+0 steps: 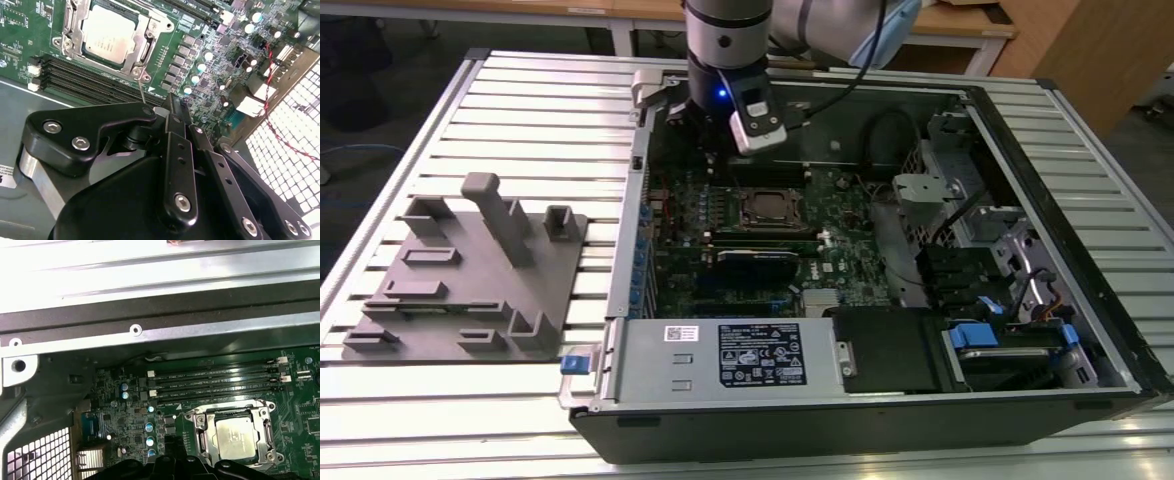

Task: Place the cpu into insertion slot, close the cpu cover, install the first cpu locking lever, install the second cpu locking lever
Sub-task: 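Install the first cpu locking lever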

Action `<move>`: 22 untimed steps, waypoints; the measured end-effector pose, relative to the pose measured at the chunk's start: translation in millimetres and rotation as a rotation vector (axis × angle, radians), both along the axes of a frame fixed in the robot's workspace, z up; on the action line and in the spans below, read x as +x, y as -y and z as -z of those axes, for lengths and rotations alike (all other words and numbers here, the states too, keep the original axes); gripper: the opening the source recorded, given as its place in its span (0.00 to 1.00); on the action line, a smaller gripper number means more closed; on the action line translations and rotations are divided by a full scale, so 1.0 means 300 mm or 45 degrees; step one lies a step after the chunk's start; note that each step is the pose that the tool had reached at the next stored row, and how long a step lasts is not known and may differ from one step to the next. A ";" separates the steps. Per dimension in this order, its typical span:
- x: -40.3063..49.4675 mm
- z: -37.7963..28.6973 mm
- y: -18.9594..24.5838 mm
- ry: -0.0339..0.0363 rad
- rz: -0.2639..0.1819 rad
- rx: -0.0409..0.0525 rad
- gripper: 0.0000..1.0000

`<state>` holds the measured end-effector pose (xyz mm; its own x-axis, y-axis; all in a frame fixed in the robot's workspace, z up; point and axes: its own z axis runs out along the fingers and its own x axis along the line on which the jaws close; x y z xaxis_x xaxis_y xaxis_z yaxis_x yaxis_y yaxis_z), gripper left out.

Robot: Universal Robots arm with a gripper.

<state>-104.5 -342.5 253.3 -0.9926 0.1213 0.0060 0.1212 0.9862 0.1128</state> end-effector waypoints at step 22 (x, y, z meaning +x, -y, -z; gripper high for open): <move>-0.027 0.003 0.002 0.0003 0.000 0.192 0.10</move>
<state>-112.6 -343.3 252.4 -0.9926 0.1188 0.0239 0.1209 0.9581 0.2595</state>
